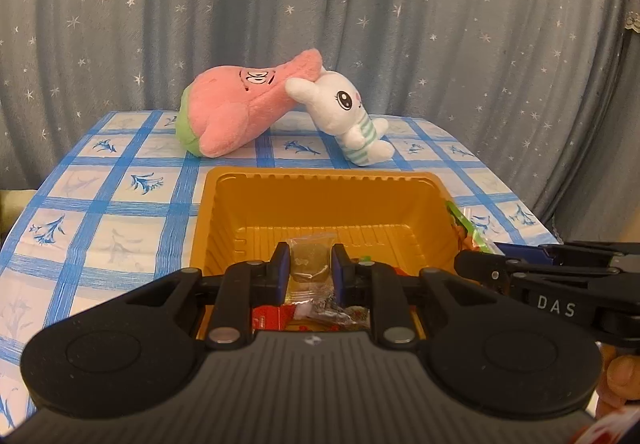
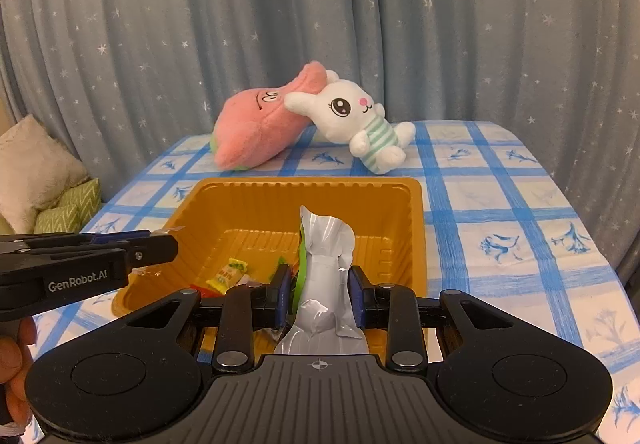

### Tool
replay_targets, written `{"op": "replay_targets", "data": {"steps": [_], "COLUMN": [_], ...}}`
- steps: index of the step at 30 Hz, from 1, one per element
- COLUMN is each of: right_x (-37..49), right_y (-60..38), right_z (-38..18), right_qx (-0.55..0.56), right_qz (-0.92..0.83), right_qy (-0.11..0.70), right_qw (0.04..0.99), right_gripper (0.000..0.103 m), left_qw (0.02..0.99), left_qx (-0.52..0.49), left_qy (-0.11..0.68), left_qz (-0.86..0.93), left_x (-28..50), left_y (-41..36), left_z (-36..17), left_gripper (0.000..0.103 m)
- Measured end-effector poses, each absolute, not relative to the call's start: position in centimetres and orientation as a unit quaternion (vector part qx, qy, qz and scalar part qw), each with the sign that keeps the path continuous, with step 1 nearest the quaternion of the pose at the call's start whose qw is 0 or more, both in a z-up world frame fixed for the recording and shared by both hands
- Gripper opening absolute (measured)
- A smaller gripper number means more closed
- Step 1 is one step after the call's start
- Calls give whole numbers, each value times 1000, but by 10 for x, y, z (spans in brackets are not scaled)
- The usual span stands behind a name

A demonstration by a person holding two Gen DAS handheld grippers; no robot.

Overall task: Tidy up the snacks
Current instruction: 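Carry the brown caramel and white plastic packet over the orange tray, then lower both held snacks into the tray and open both tools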

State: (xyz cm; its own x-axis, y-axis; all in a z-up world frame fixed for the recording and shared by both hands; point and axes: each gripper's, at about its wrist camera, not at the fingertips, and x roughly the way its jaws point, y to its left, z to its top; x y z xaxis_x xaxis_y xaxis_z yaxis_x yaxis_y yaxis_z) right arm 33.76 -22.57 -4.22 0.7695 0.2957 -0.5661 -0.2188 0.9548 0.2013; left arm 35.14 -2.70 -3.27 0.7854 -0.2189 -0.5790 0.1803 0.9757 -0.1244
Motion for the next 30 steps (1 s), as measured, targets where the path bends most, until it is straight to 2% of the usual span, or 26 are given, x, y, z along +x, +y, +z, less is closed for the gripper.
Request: {"op": "replay_targets", "data": {"steps": [27,30], "right_x": [389,390], "right_y": [-218,-218], "right_z": [-56,-57], "right_qx": [91,92], "right_qz": [138,138], "right_qy": [336,337], "right_qw": [927,927], "right_gripper": [31,31], "left_qw": [935,933], "left_qx": [-33,-41], "left_qy": [340,342], "left_qz": [-92,-100], "left_x": [399,403], "left_y": [-14,-13], "left_z": [-57,-58], "left_gripper": [19,22]}}
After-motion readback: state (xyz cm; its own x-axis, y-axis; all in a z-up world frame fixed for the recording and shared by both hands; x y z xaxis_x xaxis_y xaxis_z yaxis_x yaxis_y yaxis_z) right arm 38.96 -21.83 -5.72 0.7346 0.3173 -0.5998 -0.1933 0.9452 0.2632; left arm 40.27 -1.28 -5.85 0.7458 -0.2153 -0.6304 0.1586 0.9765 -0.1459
